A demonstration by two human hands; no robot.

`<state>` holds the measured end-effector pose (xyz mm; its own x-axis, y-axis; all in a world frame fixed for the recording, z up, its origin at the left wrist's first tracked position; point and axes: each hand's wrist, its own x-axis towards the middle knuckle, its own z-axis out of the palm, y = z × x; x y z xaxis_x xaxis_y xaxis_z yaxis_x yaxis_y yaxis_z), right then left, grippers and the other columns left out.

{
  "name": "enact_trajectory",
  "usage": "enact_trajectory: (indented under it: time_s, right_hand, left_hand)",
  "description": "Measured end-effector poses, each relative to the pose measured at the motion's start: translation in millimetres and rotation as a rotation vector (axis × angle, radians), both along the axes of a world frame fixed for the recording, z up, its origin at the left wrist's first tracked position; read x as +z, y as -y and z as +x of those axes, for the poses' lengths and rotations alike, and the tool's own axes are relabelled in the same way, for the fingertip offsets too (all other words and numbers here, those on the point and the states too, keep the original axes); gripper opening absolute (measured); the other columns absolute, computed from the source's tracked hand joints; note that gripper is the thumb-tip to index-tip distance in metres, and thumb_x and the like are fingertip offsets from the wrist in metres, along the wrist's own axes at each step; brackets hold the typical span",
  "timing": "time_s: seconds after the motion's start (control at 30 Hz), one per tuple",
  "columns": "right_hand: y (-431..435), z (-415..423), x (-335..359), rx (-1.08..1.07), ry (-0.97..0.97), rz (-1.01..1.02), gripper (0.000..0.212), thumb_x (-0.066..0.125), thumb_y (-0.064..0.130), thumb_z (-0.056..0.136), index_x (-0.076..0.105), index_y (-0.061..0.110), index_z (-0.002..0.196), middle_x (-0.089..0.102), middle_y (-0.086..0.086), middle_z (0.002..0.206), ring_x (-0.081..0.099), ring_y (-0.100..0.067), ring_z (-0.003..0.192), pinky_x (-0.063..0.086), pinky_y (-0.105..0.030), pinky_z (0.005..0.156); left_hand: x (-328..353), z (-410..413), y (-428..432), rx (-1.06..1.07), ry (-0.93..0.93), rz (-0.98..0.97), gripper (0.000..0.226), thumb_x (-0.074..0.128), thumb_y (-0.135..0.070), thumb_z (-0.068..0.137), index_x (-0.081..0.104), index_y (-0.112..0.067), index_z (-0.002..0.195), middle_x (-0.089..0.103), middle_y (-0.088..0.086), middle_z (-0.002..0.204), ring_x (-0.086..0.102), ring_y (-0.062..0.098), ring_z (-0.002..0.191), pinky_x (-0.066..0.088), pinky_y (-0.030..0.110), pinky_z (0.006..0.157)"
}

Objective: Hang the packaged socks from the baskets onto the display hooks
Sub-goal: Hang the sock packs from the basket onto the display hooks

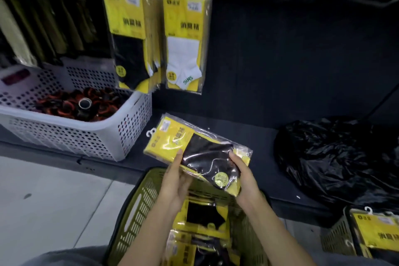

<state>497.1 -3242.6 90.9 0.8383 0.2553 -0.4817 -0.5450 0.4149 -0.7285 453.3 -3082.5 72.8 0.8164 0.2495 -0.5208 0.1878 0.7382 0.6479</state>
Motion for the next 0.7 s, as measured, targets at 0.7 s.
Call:
enact_trajectory:
  time_s: [0.7]
  right_hand:
    - [-104,44,190,0.04,0.822,-0.176,0.038,0.071,0.036,0.073,0.064,0.009,0.098,0.073,-0.007,0.099,0.069,-0.021,0.095,0.055,-0.036,0.089]
  left_hand:
    - [192,32,-98,0.094,0.507,1.039,0.03,0.082,-0.029,0.068,0.068,-0.012,0.089,0.074,-0.006,0.081,0.07,0.004,0.075,0.05,0.01,0.06]
